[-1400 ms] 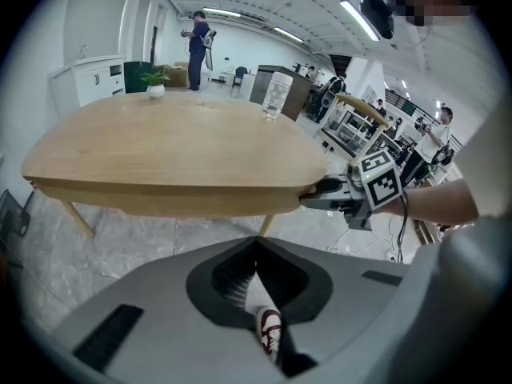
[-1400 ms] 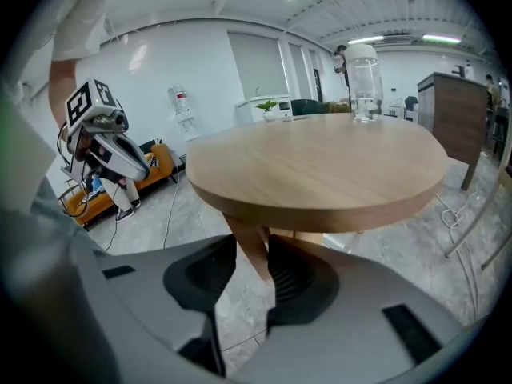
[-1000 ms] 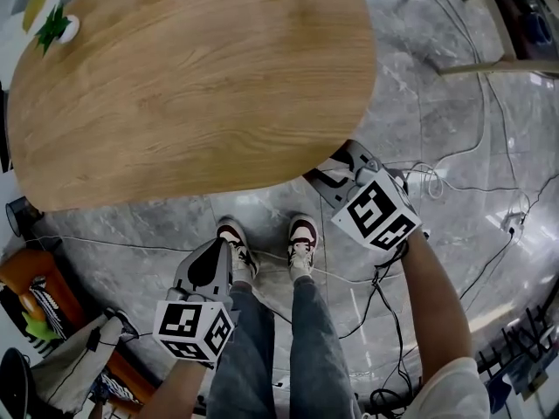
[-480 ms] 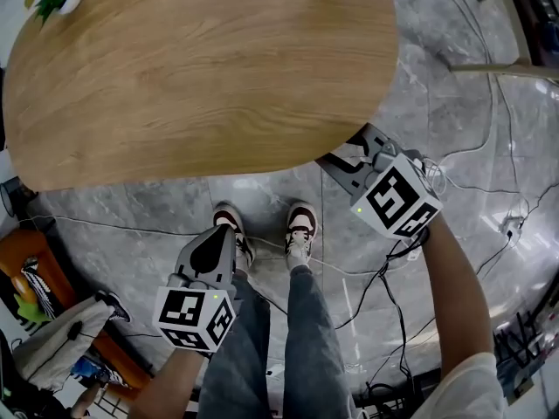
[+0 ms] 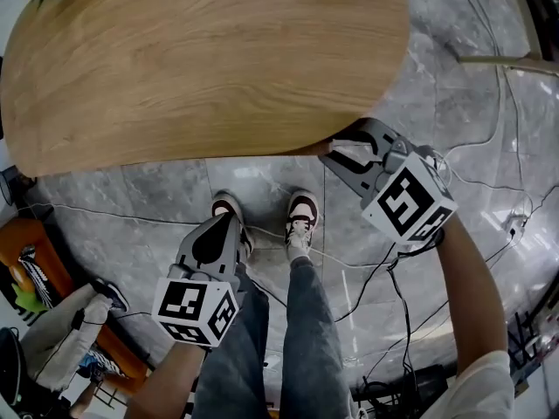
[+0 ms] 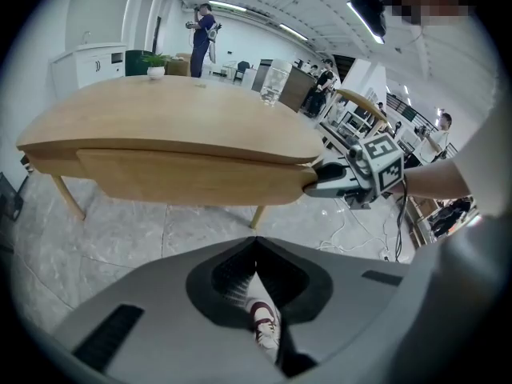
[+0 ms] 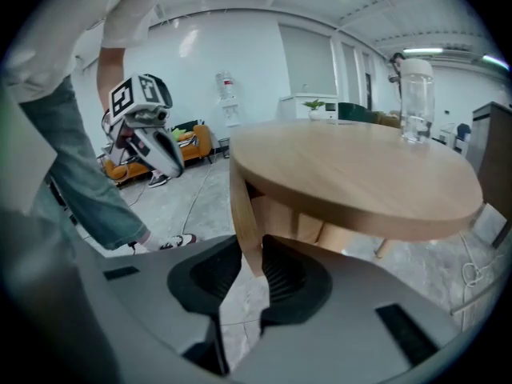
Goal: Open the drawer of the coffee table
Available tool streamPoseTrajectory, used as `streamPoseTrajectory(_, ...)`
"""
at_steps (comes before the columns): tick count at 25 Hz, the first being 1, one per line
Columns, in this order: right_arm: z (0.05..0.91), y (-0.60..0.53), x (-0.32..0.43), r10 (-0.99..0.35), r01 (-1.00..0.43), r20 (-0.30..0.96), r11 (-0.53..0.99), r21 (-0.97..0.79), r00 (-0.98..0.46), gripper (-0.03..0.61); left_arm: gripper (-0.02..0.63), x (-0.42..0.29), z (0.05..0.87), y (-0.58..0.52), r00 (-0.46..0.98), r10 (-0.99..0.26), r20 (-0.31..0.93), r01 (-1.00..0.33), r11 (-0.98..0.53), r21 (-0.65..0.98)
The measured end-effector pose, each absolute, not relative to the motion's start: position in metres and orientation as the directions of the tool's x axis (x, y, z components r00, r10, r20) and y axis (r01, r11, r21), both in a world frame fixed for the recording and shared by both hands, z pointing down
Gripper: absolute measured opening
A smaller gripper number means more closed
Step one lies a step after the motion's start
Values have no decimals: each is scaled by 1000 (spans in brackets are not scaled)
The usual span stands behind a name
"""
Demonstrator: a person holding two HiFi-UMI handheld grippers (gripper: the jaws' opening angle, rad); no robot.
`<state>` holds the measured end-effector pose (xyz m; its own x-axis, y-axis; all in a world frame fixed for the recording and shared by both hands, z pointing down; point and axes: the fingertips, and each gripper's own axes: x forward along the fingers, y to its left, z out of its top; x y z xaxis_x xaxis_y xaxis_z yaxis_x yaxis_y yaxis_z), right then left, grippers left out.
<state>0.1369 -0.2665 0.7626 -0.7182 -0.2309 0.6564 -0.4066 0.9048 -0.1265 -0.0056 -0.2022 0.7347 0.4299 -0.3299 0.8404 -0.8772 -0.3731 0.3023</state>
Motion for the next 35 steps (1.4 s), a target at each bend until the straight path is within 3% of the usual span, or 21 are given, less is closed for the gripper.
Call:
streamPoseTrajectory(13, 761, -170, 119, -82, -309, 697, 929, -206, -713, 88, -8, -8, 735, -154, 439, -257, 861, -873, -350, 340)
streamPoseTrajectory(35, 771, -109, 117, 4, -238, 722, 943, -233, -691, 91, -8, -24, 727, -137, 433, -278, 858, -883, -322, 341)
